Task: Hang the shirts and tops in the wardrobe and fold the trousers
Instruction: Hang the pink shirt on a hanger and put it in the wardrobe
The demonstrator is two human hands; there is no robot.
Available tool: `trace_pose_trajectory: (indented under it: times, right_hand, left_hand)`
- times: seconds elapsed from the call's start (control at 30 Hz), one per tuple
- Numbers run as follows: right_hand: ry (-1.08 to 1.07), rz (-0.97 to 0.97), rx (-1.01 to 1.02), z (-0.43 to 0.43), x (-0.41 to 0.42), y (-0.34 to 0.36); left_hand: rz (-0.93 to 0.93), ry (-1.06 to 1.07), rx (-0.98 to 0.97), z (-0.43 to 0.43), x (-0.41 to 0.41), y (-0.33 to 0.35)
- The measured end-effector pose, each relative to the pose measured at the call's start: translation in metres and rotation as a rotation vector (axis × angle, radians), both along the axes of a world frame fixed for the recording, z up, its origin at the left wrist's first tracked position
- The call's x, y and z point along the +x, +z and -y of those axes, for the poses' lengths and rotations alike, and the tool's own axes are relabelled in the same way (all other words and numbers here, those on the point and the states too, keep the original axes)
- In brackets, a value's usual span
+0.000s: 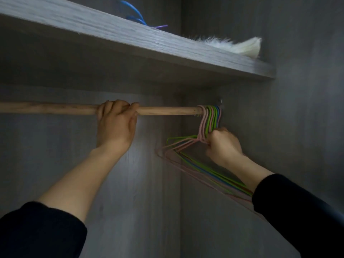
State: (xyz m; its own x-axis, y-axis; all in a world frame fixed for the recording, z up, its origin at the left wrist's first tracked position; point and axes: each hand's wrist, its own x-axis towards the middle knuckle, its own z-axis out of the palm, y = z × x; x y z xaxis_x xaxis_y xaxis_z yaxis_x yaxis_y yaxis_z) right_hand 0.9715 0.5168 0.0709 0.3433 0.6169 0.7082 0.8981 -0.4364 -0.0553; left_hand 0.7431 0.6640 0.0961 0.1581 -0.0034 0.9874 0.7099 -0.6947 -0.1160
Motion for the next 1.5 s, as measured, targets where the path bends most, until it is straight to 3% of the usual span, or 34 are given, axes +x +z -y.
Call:
trace_pose_trajectory:
  times: [0.27, 0.6, 0.8, 1.0, 1.23, 1.5]
  right_hand:
    - [0.342, -0.493, 0.175, -0.021, -0.025, 0.022]
    - [0.439, -0.654, 0.223, -0.005, -0.081, -0.026]
    - [0.351, -0.736, 0.166, 0.047, -0.104, -0.079]
    - [0.183, -0.723, 0.040, 0.137, -0.109, -0.121]
    - [0.105, -0.903, -0.023, 0.280, -0.083, -0.168]
    - [-0.089, -1.095, 0.007, 0.512, -0.038, -0.235]
  left_hand:
    - [0.014, -0.026, 0.014, -0.003, 0.000, 0.002]
    - [-0.122, -0.073, -0.169, 0.011, -0.011, 0.003]
    - [-0.164, -0.463, -0.460, 0.043, -0.005, -0.072]
    - [-0.259, -0.628, -0.785, 0.090, 0.018, -0.183]
    - [-0.476, -0.926, -0.891, 0.228, 0.066, -0.238]
    - [-0.791, -1.144, -0.981, 0.451, 0.158, -0.299]
